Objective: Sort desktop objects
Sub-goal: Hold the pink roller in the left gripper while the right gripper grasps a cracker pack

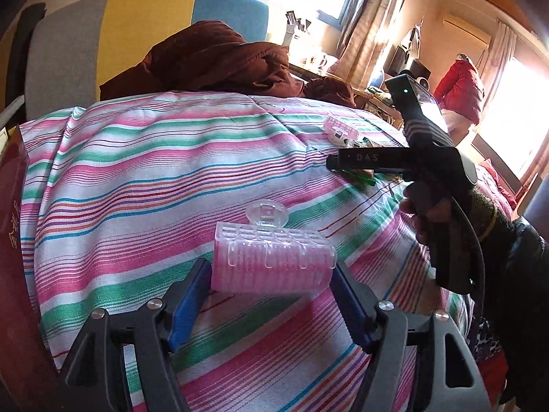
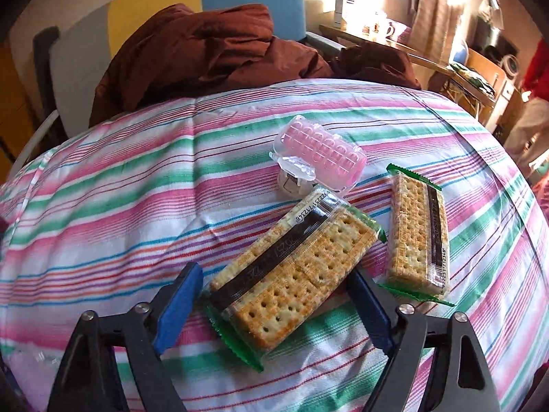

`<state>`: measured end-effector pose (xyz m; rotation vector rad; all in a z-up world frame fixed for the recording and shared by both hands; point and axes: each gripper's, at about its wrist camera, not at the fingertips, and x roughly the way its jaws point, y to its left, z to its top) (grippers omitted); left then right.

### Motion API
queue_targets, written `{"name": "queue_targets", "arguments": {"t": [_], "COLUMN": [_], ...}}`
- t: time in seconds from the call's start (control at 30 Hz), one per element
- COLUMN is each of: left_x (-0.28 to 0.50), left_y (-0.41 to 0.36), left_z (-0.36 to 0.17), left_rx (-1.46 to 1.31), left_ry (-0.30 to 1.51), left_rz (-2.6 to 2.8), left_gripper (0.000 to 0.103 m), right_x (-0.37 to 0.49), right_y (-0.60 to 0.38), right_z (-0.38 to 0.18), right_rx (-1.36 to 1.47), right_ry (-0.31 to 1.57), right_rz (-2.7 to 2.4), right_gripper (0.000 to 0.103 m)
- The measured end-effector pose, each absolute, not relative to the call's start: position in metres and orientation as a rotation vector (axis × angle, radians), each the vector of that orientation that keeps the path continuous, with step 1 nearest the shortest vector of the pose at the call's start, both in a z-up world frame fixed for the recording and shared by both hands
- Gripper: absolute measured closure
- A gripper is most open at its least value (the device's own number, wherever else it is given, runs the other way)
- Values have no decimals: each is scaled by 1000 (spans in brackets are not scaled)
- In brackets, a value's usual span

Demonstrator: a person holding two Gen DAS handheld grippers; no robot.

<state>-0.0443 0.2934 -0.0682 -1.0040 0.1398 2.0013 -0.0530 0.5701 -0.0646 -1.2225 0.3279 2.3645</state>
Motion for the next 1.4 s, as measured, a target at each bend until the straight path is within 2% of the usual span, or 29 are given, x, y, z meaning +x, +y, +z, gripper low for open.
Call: {"name": "queue_targets", "arguments": {"t": [0.13, 0.3, 0.4, 0.43, 0.47, 0.57, 0.67, 0.8, 0.9, 1.0, 1.03, 1.1, 1.13, 1.17, 1.4], "left_x": [-44, -44, -43, -43, -43, -42, -42, -43, -43, -44, -44, -44, -44, -44, -43], "left_y": [295, 296, 297, 297, 297, 297, 297, 296, 295, 295, 294, 294, 294, 295, 295], "left_z": [-68, -69, -69, -69, -69, -69, -69, -69, -69, -70, -70, -70, -70, -70, -69], "left_rx": [-1003, -1003, -1002, -1002, -1003, -1001, -1001, -1002, -1004, -1005, -1005, -1006, -1006, -1006, -1009], "left_ry": [150, 157, 164, 166, 167, 176, 174, 166, 155, 146, 144, 142, 141, 141, 141], "left_rz": [2005, 2007, 2010, 2011, 2011, 2015, 2014, 2008, 2002, 1996, 1994, 1992, 1992, 1991, 1992], "left_gripper": [31, 30, 30, 30, 30, 30, 30, 30, 29, 28, 28, 28, 27, 27, 27], "right_x": [-33, -2, 13, 18, 19, 20, 10, -12, -29, -41, -42, -44, -44, -43, -18], "right_y": [563, 543, 542, 544, 549, 565, 571, 567, 572, 575, 576, 577, 575, 574, 566], "right_z": [-62, -60, -59, -59, -59, -60, -59, -54, -57, -60, -61, -63, -63, -63, -60], "right_rx": [-1259, -1309, -1289, -1275, -1246, -1163, -1116, -1097, -1131, -1148, -1142, -1141, -1145, -1142, -1139], "right_ry": [263, 210, 292, 336, 394, 549, 607, 543, 612, 580, 571, 527, 473, 427, 426], "right_rz": [2469, 2596, 2619, 2622, 2602, 2541, 2498, 2458, 2466, 2423, 2406, 2369, 2334, 2307, 2372], "right_gripper": [37, 38, 28, 17, 12, 11, 13, 14, 12, 12, 13, 24, 39, 50, 53]}}
